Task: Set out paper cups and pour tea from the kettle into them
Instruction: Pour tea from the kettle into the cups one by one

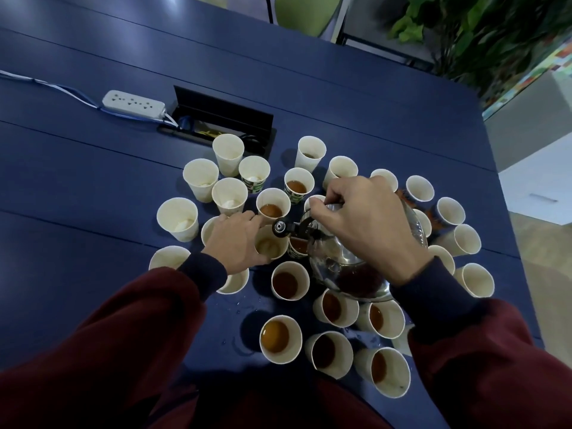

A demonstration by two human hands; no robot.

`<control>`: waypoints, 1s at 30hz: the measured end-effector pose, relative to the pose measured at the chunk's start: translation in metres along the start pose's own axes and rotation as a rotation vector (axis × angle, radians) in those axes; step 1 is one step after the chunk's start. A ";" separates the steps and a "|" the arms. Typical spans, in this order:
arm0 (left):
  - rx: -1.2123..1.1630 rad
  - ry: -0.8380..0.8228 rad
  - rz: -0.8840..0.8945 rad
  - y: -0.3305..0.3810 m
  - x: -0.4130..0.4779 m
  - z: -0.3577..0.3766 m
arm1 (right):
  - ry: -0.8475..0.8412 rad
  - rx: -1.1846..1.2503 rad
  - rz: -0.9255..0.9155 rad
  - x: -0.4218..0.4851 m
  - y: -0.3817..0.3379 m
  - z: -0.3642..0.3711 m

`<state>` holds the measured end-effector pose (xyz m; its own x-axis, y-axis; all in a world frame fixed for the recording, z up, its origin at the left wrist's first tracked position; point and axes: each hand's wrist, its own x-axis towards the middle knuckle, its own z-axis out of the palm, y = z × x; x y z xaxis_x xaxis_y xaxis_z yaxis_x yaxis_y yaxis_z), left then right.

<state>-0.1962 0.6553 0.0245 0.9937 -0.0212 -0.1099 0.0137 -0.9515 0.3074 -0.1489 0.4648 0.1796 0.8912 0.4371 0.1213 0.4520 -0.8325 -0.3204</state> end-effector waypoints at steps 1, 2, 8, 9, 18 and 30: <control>0.004 -0.005 -0.002 0.001 0.000 0.000 | -0.001 0.002 0.005 0.000 0.001 0.000; 0.009 -0.007 -0.004 0.002 0.000 -0.001 | 0.001 0.004 0.009 -0.001 0.001 -0.001; 0.018 -0.011 -0.008 0.002 -0.001 -0.003 | 0.015 0.000 -0.003 -0.002 -0.002 -0.001; 0.023 -0.013 -0.008 0.002 -0.001 -0.002 | 0.016 0.001 -0.003 -0.002 -0.003 -0.002; 0.021 -0.001 0.003 0.001 -0.005 -0.005 | 0.028 0.018 0.018 -0.003 -0.009 -0.005; -0.127 0.257 -0.084 -0.021 -0.054 -0.014 | 0.185 0.313 0.073 -0.013 -0.012 -0.009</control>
<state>-0.2489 0.6806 0.0368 0.9838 0.1500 0.0982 0.0948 -0.9003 0.4248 -0.1657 0.4663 0.1908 0.9256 0.2875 0.2462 0.3785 -0.7026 -0.6026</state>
